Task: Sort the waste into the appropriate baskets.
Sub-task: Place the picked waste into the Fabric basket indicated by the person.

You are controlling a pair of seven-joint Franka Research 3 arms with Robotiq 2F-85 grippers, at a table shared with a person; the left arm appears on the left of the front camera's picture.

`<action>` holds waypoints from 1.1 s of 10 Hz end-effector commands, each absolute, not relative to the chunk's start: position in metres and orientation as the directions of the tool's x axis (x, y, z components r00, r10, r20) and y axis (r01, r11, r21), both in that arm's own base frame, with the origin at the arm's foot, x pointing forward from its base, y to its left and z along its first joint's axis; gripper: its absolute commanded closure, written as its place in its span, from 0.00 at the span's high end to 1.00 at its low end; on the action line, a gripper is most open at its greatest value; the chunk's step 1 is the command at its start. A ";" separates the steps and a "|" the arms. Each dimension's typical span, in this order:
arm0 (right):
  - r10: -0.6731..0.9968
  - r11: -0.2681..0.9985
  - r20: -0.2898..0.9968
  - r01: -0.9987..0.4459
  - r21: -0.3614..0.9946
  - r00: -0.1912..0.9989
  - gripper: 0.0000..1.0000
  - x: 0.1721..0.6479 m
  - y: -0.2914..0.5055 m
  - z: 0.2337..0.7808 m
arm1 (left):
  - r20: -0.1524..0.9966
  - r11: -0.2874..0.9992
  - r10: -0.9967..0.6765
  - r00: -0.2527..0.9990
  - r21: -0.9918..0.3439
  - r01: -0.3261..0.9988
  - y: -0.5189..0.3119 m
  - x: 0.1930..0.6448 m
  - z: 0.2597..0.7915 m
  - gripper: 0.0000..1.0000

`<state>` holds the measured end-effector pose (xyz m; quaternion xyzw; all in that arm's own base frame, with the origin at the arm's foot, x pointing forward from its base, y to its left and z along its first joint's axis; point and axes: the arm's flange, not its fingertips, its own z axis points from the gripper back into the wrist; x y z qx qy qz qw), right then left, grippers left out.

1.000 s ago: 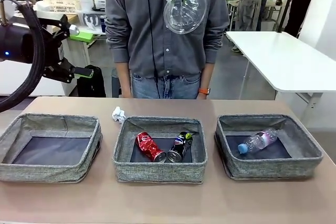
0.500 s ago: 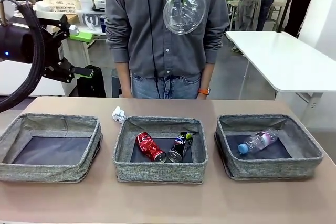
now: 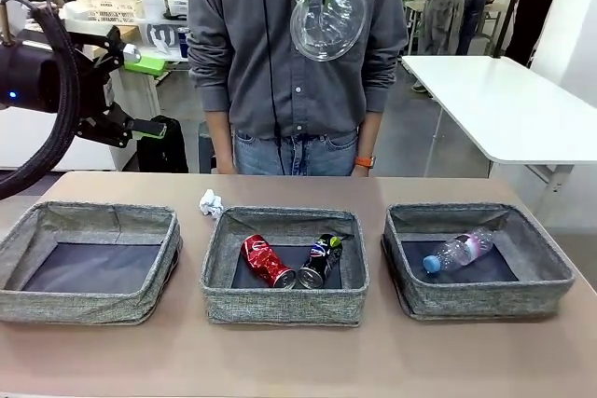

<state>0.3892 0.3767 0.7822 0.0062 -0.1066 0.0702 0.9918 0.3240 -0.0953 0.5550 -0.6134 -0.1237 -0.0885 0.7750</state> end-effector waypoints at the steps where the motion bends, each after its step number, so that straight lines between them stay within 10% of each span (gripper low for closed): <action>1: 0.137 0.990 0.217 -0.139 -0.005 0.966 0.20 0.387 0.375 0.784 | 0.293 0.226 0.019 0.956 -0.932 0.281 -0.095 0.323 0.557 1.00; 11: 0.137 0.990 0.217 -0.139 -0.005 0.966 0.20 0.387 0.375 0.784 | 0.293 0.226 0.019 0.956 -0.932 0.281 -0.095 0.323 0.557 1.00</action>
